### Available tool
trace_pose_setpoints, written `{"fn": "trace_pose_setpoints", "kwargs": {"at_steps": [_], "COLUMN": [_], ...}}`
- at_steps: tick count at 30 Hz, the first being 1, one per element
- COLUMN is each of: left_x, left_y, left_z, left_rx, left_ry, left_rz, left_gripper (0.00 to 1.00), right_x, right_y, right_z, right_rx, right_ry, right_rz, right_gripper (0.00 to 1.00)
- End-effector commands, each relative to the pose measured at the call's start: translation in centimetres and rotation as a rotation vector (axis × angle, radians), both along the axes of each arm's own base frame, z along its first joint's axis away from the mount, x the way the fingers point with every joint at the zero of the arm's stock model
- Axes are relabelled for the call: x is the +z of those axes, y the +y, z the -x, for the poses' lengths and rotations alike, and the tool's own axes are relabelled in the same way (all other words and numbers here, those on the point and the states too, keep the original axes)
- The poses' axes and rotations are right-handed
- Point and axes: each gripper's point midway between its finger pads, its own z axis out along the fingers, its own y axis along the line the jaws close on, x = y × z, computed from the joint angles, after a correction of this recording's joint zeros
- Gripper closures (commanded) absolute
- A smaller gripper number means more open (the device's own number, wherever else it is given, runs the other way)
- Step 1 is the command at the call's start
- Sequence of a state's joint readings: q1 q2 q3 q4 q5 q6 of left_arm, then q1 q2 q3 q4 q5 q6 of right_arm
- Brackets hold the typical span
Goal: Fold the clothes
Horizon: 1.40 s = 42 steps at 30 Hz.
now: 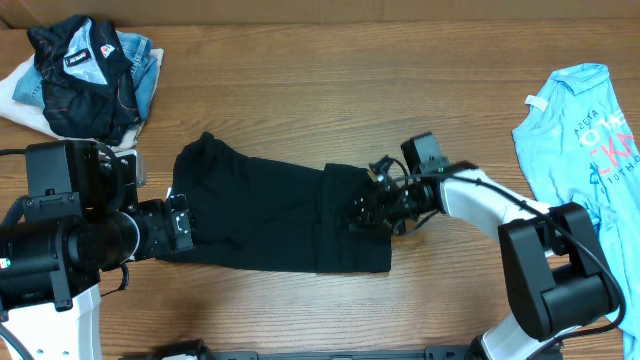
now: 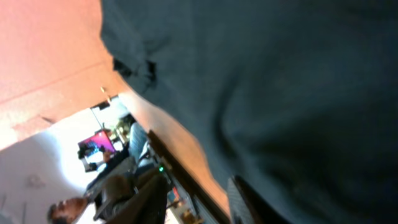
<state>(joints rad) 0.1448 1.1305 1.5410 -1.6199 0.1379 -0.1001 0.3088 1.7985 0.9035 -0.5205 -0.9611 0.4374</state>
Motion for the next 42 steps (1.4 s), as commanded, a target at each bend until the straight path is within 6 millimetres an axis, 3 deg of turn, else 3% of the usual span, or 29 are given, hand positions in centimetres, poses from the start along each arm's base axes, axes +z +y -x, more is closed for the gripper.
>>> {"fn": "trace_pose_setpoints", "kwargs": {"at_steps": [1, 5, 6, 8, 10, 13, 16, 20, 21, 23, 26, 28, 30, 35, 42], "left_x": [-0.2, -0.2, -0.2, -0.2, -0.2, -0.2, -0.2, -0.2, -0.2, -0.2, -0.3, -0.4, -0.4, -0.4, -0.4], "left_y": [-0.1, -0.2, -0.2, -0.2, -0.2, -0.3, -0.3, -0.2, -0.3, -0.2, -0.2, -0.3, -0.3, -0.2, -0.2], "left_z": [0.0, 0.0, 0.0, 0.0, 0.0, 0.0, 0.0, 0.0, 0.0, 0.0, 0.0, 0.1, 0.1, -0.1, 0.0], "left_rx": [-0.017, -0.019, -0.019, -0.019, -0.019, -0.02, -0.02, -0.02, -0.02, -0.02, -0.02, -0.02, -0.02, -0.02, -0.02], "left_ry": [0.003, 0.002, 0.002, 0.002, 0.002, 0.002, 0.002, 0.003, 0.003, 0.004, 0.006, 0.009, 0.01, 0.004, 0.006], "left_rz": [0.006, 0.01, 0.01, 0.01, 0.012, 0.013, 0.013, 0.012, 0.013, 0.012, 0.013, 0.013, 0.013, 0.013, 0.013], "left_gripper": [0.0, 0.0, 0.0, 0.0, 0.0, 0.0, 0.0, 0.0, 0.0, 0.0, 0.0, 0.0, 0.0, 0.0, 0.0], "right_x": [-2.1, -3.4, -3.4, -3.4, -3.2, -2.1, 0.3, 4.8, 6.6, 7.3, 5.9, 4.8, 4.0, 1.4, -2.0], "right_y": [-0.6, -1.2, -1.2, -1.4, -1.5, -1.7, -1.6, -2.2, -3.4, -5.2, -9.5, -11.7, -12.7, -13.5, -12.5], "right_z": [2.0, 3.7, 3.8, 3.7, 3.1, 1.8, 0.4, -1.9, -3.0, -4.1, -5.2, -5.3, -5.1, -3.8, -2.8], "right_rx": [-0.077, -0.092, -0.093, -0.101, -0.112, -0.127, -0.123, -0.11, -0.117, -0.129, -0.187, -0.213, -0.206, -0.139, -0.041], "right_ry": [0.141, 0.196, 0.201, 0.207, 0.196, 0.163, 0.091, -0.057, -0.125, -0.18, -0.198, -0.19, -0.185, -0.15, -0.082], "right_rz": [0.023, 0.041, 0.042, 0.046, 0.041, 0.028, 0.003, -0.028, -0.027, 0.022, 0.197, 0.274, 0.289, 0.332, 0.325], "right_gripper": [0.56, 0.48, 0.5, 0.67, 0.76, 0.77, 0.76, 0.59, 0.4, 0.29, 0.15, 0.13, 0.13, 0.13, 0.13]}}
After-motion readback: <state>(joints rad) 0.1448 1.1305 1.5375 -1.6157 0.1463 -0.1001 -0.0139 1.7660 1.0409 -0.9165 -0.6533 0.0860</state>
